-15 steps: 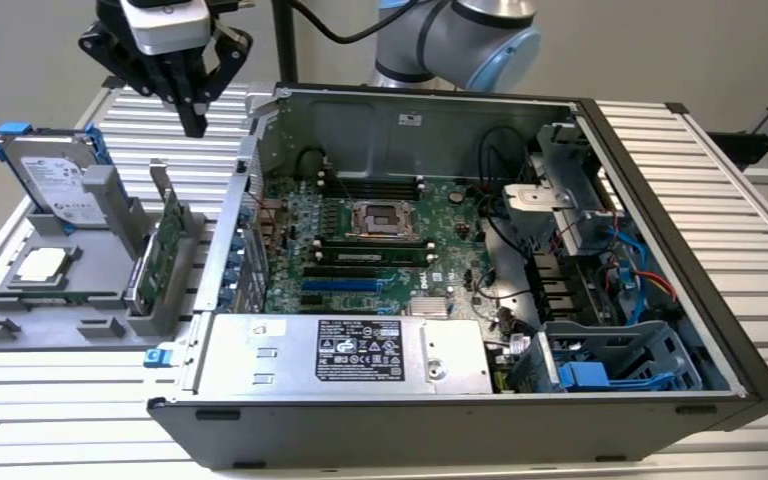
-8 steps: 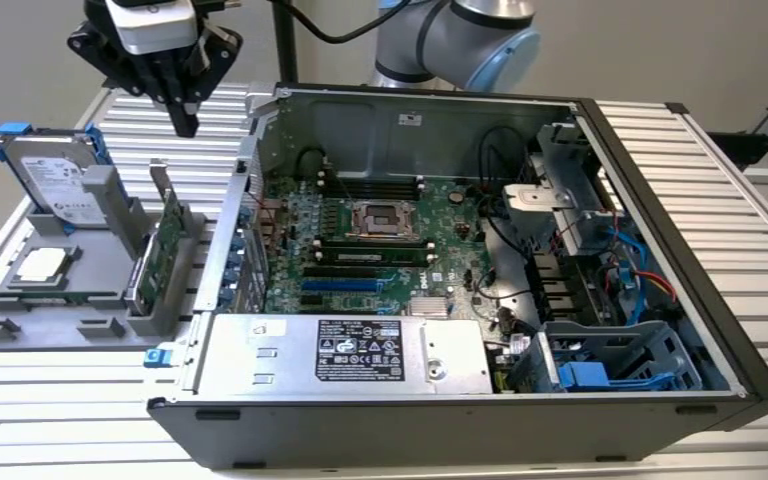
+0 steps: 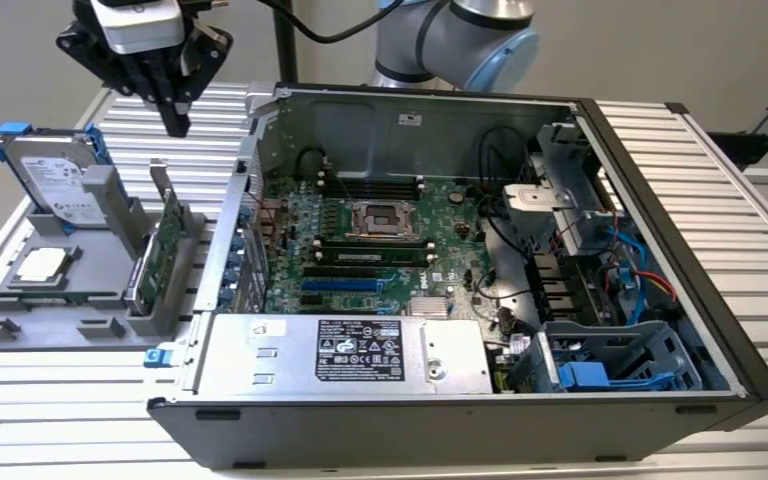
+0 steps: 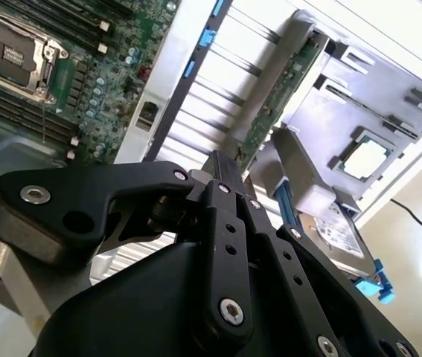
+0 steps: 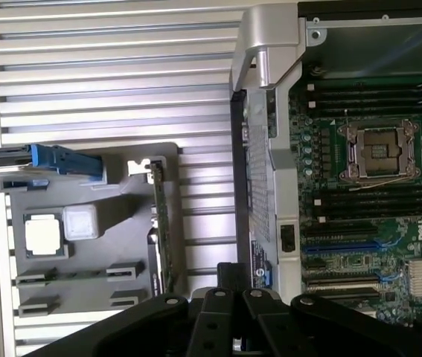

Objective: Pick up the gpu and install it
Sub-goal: 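Reach for the gpu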

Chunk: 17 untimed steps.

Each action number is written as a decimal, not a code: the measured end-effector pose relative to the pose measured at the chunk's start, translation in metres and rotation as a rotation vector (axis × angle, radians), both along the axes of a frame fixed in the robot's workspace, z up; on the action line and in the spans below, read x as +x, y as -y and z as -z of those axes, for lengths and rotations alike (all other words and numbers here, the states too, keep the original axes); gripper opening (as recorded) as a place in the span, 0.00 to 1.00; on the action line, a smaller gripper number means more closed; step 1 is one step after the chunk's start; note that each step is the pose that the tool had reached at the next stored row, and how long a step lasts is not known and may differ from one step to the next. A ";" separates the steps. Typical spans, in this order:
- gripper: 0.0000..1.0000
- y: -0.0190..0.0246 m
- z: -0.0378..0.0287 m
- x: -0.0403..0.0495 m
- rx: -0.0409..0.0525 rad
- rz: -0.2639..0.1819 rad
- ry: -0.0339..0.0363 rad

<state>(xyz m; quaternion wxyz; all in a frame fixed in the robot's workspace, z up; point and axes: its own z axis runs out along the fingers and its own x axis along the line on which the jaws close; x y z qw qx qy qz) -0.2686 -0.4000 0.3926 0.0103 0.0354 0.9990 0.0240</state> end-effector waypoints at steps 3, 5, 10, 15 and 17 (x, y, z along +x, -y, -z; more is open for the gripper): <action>0.00 0.0001 0.0000 -0.0030 0.0000 0.000 0.0000; 0.00 0.0001 0.0000 -0.0048 0.0001 0.000 0.0001; 0.00 0.0003 0.0000 -0.0095 0.0000 0.000 0.0000; 0.00 0.0003 0.0001 -0.0142 0.0001 0.000 0.0001; 0.00 0.0004 0.0000 -0.0161 0.0000 0.000 0.0000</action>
